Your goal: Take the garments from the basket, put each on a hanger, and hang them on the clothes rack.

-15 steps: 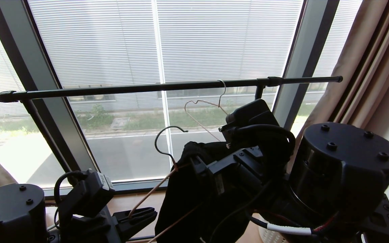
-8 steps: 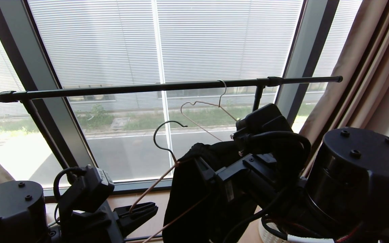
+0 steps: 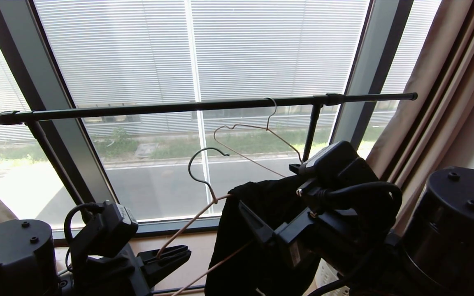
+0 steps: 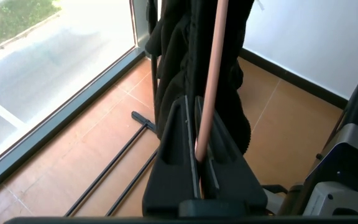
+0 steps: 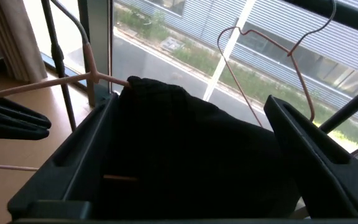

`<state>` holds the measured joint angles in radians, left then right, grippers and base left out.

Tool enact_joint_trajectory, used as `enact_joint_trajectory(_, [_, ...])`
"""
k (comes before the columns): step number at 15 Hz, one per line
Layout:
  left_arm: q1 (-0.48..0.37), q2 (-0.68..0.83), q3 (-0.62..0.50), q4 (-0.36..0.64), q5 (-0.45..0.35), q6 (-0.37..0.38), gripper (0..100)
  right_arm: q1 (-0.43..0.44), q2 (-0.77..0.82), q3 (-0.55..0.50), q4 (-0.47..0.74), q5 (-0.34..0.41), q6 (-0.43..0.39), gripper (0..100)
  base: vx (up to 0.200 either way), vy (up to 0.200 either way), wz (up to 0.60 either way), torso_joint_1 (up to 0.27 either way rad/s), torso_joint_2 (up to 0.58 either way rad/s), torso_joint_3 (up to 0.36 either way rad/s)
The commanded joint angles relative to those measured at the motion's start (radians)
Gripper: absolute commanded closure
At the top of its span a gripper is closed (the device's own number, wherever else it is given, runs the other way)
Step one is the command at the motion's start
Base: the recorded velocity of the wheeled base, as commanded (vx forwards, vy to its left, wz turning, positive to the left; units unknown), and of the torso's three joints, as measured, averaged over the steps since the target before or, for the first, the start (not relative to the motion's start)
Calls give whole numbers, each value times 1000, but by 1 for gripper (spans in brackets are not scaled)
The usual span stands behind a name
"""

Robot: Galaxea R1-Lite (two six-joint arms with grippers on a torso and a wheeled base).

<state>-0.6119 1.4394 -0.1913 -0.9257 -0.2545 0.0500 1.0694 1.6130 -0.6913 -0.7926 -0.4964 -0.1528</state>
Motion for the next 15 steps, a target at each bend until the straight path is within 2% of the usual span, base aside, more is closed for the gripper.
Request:
enact_joint_trajectory(1, [0, -4, 4, -4, 0, -1, 100, 0, -21, 7, -1, 4, -4, 0, 0, 0, 0, 0, 0, 0])
enact_joint_trajectory(3, [3, -8, 29, -13, -2, 4, 100, -42, -74, 18, 21, 98, -42, 0, 0, 0, 0, 0, 0, 0])
enact_joint_trajectory(6, [29, -14, 55, -28, -14, 8, 100, -123, -150, 10, 190, 282, -47, 0, 0, 0, 0, 0, 0, 0])
enact_joint_trajectory(7, [43, -16, 64, -30, -37, 10, 100, -178, -174, -4, 259, 360, -67, 0, 0, 0, 0, 0, 0, 0])
enact_joint_trajectory(9, [50, -33, 95, -31, -72, 48, 100, -359, -202, -76, 420, 599, -199, 0, 0, 0, 0, 0, 0, 0])
enact_joint_trajectory(10, [50, -37, 101, -31, -75, 57, 100, -402, -203, -100, 472, 665, -235, 0, 0, 0, 0, 0, 0, 0])
enact_joint_trajectory(11, [50, -53, 110, -31, -86, 67, 100, -479, -200, -160, 589, 794, -317, 0, 0, 0, 0, 0, 0, 0])
enact_joint_trajectory(13, [49, -63, 121, -31, -123, 70, 100, -568, -191, -254, 776, 984, -479, 0, 0, 0, 0, 0, 0, 0])
enact_joint_trajectory(14, [49, -74, 124, -31, -141, 74, 100, -594, -174, -301, 866, 1059, -547, 0, 0, 0, 0, 0, 0, 0])
enact_joint_trajectory(15, [46, -77, 124, -31, -147, 77, 100, -606, -145, -360, 957, 1104, -603, 0, 0, 0, 0, 0, 0, 0])
